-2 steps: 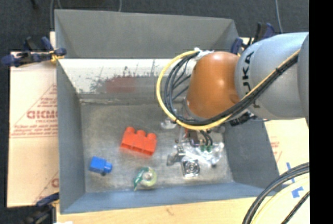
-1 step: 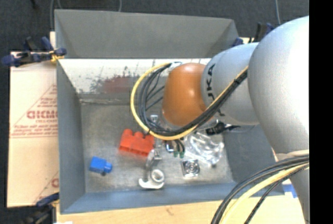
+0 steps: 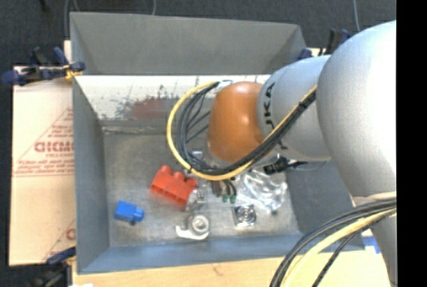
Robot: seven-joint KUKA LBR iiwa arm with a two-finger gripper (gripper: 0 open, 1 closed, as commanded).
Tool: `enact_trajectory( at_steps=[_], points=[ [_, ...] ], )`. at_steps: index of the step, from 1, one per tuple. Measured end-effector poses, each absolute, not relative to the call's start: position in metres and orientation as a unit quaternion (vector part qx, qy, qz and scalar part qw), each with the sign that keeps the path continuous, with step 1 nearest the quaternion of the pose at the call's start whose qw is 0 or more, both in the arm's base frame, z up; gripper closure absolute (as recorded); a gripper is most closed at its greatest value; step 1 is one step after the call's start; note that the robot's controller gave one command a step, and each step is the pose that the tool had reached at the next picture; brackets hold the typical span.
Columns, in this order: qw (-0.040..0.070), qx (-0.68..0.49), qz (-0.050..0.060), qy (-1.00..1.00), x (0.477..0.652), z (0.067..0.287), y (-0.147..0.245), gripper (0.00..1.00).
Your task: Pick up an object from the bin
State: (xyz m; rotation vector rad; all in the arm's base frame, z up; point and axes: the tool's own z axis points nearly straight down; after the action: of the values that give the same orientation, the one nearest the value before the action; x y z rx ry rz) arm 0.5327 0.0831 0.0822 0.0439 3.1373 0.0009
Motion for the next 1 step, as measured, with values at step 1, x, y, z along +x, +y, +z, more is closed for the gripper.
enact_trajectory(
  at_steps=[1],
  points=[
    [0.004,0.010,0.001,1.000,0.5343,0.1560,0.0809,1.00]
  ],
)
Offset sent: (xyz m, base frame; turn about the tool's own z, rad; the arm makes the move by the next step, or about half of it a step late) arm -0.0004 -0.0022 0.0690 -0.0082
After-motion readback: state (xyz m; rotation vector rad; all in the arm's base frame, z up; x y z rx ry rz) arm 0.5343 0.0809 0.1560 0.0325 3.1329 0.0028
